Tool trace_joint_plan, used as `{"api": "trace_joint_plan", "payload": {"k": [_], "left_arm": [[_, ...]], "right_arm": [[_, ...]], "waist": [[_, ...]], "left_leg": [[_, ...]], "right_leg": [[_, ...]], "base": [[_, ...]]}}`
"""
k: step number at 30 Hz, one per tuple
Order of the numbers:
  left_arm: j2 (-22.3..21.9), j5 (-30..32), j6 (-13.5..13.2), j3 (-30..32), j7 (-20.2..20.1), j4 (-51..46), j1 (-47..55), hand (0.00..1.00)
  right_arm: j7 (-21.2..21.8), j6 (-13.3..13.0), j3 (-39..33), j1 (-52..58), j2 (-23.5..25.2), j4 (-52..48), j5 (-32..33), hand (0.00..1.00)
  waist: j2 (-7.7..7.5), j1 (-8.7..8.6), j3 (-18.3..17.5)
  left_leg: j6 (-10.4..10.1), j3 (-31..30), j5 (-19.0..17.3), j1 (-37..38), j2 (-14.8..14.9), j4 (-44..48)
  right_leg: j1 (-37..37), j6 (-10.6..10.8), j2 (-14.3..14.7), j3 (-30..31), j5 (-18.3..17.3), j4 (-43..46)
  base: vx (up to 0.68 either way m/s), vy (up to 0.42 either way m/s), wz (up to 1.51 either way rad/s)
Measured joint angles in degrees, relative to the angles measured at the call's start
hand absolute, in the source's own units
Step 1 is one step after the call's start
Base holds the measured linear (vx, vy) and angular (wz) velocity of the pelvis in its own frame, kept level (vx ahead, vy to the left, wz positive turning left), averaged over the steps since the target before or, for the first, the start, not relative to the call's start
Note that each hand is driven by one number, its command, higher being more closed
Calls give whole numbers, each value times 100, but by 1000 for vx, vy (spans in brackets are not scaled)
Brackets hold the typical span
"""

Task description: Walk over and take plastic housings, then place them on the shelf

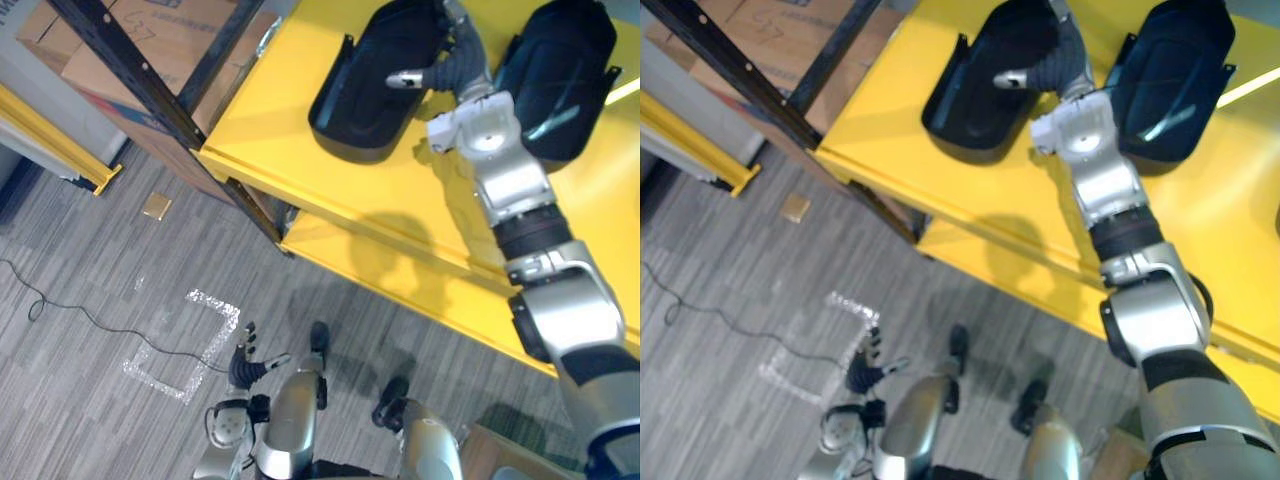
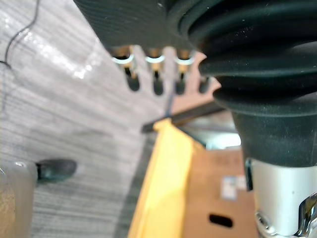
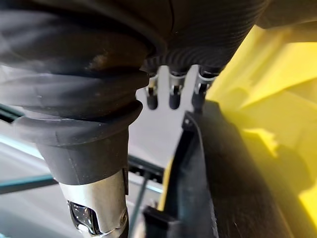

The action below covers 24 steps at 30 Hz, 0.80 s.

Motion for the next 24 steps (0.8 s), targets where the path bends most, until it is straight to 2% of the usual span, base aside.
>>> {"api": "trace_joint_plan", "payload": {"k": [6, 10, 18, 24], "left_arm": [[2, -13, 17, -143, 7, -1, 4, 0], [1, -147, 16, -149, 28, -1, 12, 0], [-3, -187, 8, -331, 127, 0, 28, 0], [-6, -223, 1, -376, 189, 19, 142, 0]], "right_arm": [[-27, 152, -1, -1, -1, 207, -214, 0], [-50, 141, -4, -1, -2, 271, -407, 0], [-47, 84, -3, -4, 12, 273, -383, 0], [-69, 63, 2, -3, 358, 413, -284, 0]], "waist": [[0, -9, 0], [0, -33, 0], [0, -36, 0], [0, -47, 0]], "left_leg": [[0, 62, 1, 13, 2, -10], [-3, 79, 5, 19, 1, -28], [-39, 100, 36, 115, -4, -131], [-58, 102, 67, 120, -21, -191]], "right_leg": [[-10, 0, -6, 23, 0, 10], [-24, 0, -10, 35, 0, 15], [-24, 13, -23, 74, -32, 54], [-90, 7, -64, 73, -100, 160]], "base": [[0, 0, 0], [0, 0, 0], [19, 9, -2], [19, 4, 1]]}}
